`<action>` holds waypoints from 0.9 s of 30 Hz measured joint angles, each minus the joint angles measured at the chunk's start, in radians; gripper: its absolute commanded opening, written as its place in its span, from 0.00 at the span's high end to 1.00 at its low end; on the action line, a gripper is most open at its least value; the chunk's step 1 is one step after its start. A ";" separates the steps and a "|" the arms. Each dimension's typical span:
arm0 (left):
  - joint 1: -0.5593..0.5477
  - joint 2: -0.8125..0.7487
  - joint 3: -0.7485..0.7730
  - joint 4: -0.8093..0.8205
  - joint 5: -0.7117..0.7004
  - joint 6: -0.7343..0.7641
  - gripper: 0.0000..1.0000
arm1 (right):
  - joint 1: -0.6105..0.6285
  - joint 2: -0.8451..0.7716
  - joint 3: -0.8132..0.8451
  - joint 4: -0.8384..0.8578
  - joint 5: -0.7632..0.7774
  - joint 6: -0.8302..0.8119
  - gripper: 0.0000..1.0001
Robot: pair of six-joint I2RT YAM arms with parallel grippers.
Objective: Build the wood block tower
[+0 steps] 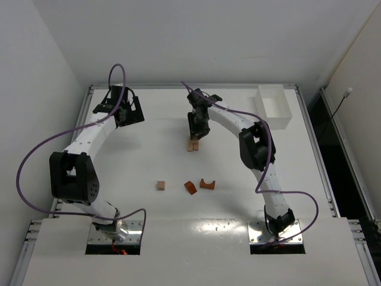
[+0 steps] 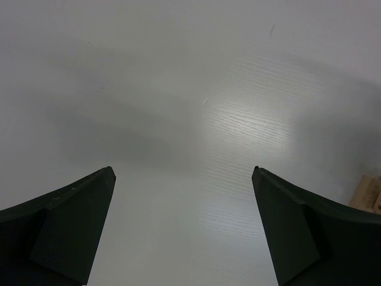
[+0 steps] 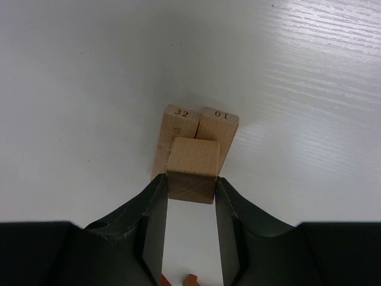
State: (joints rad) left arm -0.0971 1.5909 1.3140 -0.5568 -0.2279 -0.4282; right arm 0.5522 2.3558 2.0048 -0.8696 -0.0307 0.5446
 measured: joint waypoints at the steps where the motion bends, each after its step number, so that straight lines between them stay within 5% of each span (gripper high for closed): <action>1: 0.000 0.001 0.000 0.000 0.000 0.000 0.00 | 0.000 0.000 0.000 0.000 0.000 0.001 1.00; 27: 0.000 0.024 0.000 0.003 0.022 -0.002 0.00 | 0.000 0.017 0.027 0.002 -0.029 0.029 1.00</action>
State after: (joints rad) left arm -0.0971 1.6150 1.3140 -0.5541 -0.2058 -0.4305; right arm 0.5518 2.3726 2.0315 -0.8677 -0.0601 0.5732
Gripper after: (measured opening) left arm 0.996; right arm 0.304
